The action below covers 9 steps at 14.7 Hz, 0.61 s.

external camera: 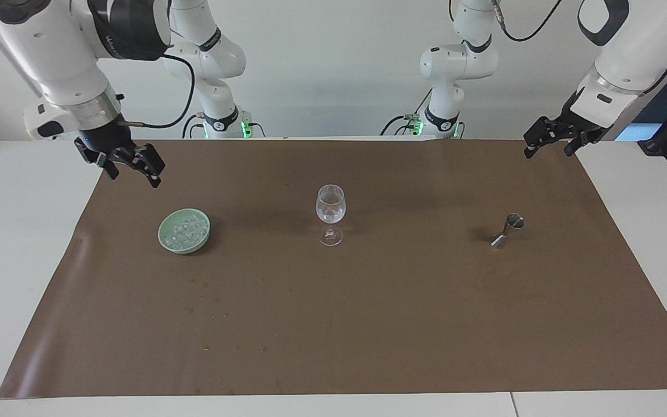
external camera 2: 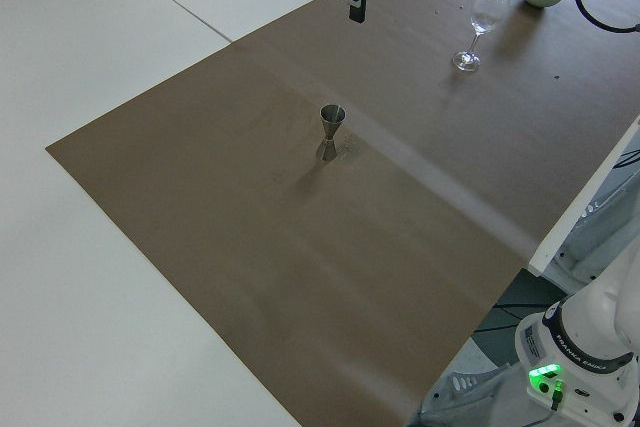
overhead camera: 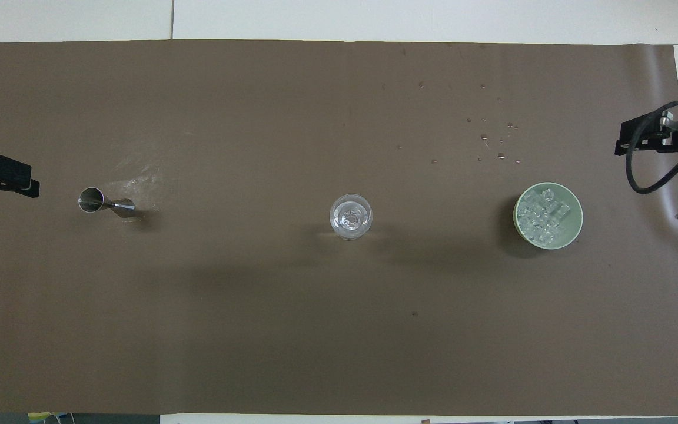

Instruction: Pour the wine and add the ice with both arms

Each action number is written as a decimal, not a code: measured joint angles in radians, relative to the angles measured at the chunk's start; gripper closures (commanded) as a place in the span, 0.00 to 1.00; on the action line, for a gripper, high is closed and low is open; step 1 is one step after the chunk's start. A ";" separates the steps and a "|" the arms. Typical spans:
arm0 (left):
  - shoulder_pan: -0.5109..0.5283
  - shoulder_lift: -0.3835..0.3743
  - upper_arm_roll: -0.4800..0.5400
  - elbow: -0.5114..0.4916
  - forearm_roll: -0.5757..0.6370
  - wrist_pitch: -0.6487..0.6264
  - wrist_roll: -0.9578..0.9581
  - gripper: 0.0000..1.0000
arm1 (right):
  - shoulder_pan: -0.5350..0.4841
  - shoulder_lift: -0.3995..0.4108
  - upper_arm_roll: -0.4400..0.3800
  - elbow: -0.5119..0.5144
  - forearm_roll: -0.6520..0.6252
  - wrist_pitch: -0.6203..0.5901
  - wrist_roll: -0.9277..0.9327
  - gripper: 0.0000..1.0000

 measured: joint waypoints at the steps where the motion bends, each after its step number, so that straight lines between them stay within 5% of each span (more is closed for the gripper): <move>1: 0.000 0.000 0.000 0.000 0.000 0.000 0.000 0.00 | 0.001 -0.010 0.003 0.000 0.000 -0.028 -0.005 0.00; 9: 0.000 0.000 0.000 0.000 0.000 0.000 0.000 0.00 | 0.001 -0.090 -0.008 -0.037 -0.058 -0.086 -0.159 0.00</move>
